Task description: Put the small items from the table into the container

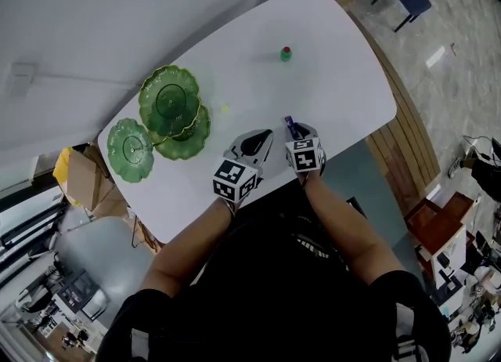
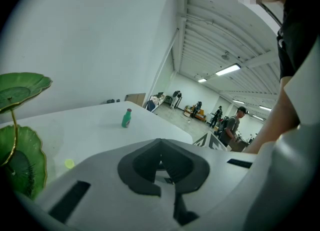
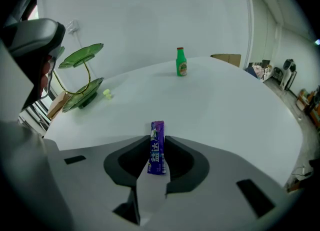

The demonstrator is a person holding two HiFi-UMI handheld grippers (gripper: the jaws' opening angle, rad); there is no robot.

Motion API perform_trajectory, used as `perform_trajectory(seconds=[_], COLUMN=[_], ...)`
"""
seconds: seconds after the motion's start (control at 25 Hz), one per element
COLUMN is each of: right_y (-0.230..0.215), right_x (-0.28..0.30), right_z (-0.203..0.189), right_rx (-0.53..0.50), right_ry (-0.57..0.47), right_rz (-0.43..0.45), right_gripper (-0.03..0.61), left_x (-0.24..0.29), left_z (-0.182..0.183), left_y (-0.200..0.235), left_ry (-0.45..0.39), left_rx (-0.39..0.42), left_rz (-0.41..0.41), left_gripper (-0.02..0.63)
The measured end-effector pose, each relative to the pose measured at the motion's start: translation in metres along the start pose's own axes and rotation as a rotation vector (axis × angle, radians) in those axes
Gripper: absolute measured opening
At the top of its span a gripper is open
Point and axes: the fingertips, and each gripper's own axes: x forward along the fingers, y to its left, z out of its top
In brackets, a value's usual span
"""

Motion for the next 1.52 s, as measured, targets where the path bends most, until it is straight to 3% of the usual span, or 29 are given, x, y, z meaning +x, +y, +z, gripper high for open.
perform_trajectory(seconds=[0.72,1.52], right_y=[0.016,0.15], right_x=[-0.015,-0.151], right_z=[0.005,0.119], right_rx=[0.023,-0.028], right_ry=[-0.049,-0.382], right_rz=[0.021,0.147], right_gripper=[0.091,0.091], left_x=[-0.044,-0.153], left_z=[-0.008,0.059], left_y=[0.0,0.004], left_ry=[-0.044,-0.265], left_rx=[-0.007,0.063], left_rz=[0.05,0.128], left_gripper=[0.008,0.008])
